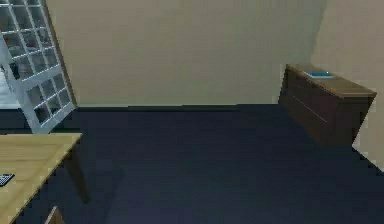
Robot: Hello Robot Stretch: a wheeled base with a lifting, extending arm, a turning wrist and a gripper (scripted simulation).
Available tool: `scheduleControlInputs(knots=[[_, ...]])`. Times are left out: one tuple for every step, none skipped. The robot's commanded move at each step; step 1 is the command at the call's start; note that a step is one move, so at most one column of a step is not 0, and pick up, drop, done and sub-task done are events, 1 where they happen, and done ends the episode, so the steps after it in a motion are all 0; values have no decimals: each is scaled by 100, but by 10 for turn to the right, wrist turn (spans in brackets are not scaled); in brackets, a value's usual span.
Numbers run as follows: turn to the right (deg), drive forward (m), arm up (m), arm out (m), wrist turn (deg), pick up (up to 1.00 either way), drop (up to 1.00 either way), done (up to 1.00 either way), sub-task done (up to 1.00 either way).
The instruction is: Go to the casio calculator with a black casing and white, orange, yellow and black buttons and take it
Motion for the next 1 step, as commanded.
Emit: scheduleControlInputs(knots=[[0, 80, 0, 0, 0, 0, 0, 0, 0]])
